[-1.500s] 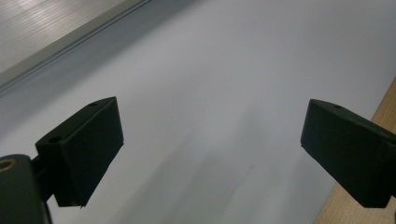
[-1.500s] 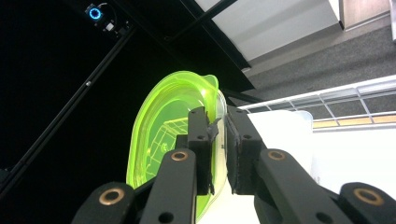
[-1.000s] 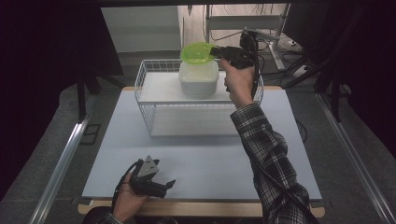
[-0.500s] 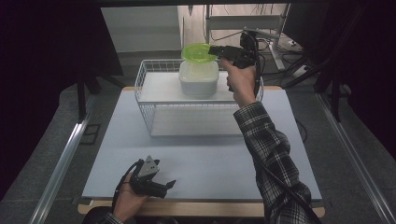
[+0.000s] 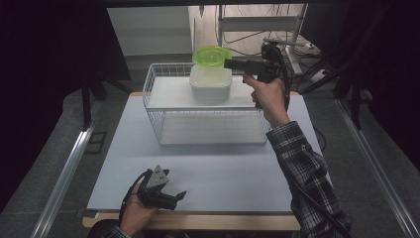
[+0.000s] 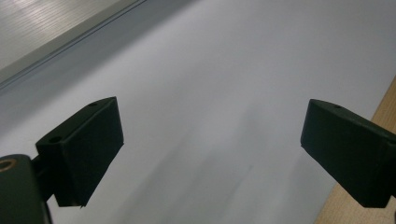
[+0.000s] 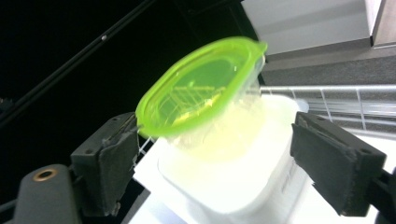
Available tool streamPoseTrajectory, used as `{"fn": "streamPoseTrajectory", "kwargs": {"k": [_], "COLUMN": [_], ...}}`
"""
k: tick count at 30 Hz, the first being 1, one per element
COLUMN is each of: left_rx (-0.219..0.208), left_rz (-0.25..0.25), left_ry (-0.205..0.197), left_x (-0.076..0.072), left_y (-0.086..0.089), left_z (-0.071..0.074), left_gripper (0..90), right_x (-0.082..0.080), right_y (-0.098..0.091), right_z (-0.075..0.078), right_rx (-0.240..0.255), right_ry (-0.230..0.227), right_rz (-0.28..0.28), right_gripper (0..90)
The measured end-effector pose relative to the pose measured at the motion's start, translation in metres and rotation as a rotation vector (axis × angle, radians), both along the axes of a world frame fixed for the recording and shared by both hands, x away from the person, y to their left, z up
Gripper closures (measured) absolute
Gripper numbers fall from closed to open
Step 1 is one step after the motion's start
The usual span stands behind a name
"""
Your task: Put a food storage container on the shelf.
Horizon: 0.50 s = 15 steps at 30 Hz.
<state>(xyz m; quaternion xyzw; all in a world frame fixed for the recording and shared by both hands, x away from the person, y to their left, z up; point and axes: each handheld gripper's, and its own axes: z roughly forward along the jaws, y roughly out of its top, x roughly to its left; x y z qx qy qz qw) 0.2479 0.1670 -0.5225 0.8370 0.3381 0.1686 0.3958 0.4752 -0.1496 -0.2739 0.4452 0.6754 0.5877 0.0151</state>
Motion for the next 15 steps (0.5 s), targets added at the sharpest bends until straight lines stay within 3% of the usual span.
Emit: {"fn": "streamPoseTrajectory", "kwargs": {"k": [5, 15], "left_rx": [-0.017, -0.045], "left_rz": [0.012, 0.027], "left_ry": [-0.004, -0.003], "left_x": [0.0, 0.001], "left_y": [0.0, 0.003], "left_z": [0.001, 0.001], "left_gripper": [5.0, 4.0], "right_x": [-0.012, -0.05], "right_y": [-0.005, -0.011], "right_z": [-0.009, -0.037], "right_rx": [-0.034, -0.163], "right_ry": [-0.019, -0.107], "right_rz": [0.049, 0.108], "right_gripper": [11.4, 5.8]}}
